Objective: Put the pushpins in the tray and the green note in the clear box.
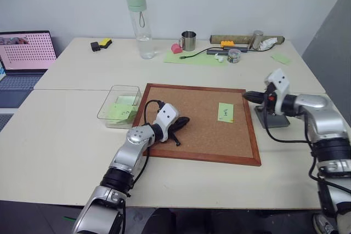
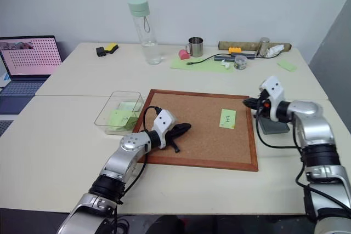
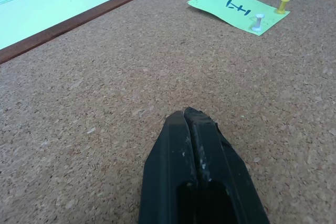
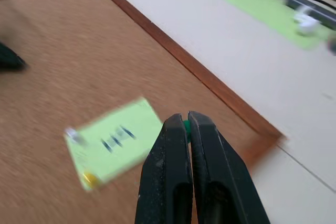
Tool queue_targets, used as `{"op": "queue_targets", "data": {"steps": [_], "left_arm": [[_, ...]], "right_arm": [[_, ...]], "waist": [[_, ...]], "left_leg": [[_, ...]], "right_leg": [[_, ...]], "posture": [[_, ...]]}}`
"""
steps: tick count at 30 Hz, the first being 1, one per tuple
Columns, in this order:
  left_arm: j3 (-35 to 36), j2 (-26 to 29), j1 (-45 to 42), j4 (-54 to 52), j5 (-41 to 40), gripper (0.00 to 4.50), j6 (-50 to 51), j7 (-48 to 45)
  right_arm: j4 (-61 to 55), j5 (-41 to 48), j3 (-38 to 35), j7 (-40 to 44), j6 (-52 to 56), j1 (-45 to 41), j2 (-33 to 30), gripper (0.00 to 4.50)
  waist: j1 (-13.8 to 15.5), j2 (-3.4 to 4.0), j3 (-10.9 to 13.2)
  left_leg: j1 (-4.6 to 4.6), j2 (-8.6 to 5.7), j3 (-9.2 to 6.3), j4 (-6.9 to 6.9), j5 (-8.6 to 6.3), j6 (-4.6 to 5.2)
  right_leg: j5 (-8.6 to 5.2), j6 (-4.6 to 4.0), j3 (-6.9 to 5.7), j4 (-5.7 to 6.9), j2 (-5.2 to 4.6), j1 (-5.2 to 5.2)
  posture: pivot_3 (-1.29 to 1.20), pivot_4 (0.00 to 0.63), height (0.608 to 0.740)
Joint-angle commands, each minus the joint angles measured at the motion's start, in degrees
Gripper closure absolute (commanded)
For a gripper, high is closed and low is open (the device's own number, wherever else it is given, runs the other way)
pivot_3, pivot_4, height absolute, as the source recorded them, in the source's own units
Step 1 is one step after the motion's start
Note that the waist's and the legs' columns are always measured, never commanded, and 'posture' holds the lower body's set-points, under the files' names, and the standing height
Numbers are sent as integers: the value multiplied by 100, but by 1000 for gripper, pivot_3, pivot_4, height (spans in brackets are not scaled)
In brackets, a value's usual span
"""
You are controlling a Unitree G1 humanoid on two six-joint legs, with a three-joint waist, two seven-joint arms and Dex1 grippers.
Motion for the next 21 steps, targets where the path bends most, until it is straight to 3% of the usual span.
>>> {"op": "queue_targets", "data": {"steps": [1, 6, 16, 21], "left_arm": [[-76, 26, 144, 176, 152, 4500, 57, 31], [-96, 16, 86, 170, 187, 4500, 10, -30], [-57, 8, 13, 157, 162, 4500, 32, -35], [-50, 37, 96, 112, 159, 4500, 47, -28]], "right_arm": [[-119, -157, -139, -37, -8, 296, -387, 4443], [127, -437, -90, -272, -191, 592, -540, 4443], [288, -366, -187, -348, -186, 607, -470, 2539], [-470, -36, -194, 118, -142, 797, -501, 1528]], "waist": [[-7, 0, 0], [-14, 4, -2], [-11, 2, -1], [-14, 2, -1]], "left_leg": [[0, 0, 1, 0, 0, 0], [4, 0, 3, 0, 0, 0], [2, -1, 4, 2, 0, 0], [2, -1, 3, 2, 0, 0]], "right_leg": [[0, 0, 1, 0, 0, 0], [0, 1, 3, 6, 1, 2], [0, 1, 4, 4, 0, 2], [-1, 2, 3, 4, 1, 2]], "posture": [[0, 150, 740], [0, 150, 740], [0, 150, 740], [0, 150, 740]]}}
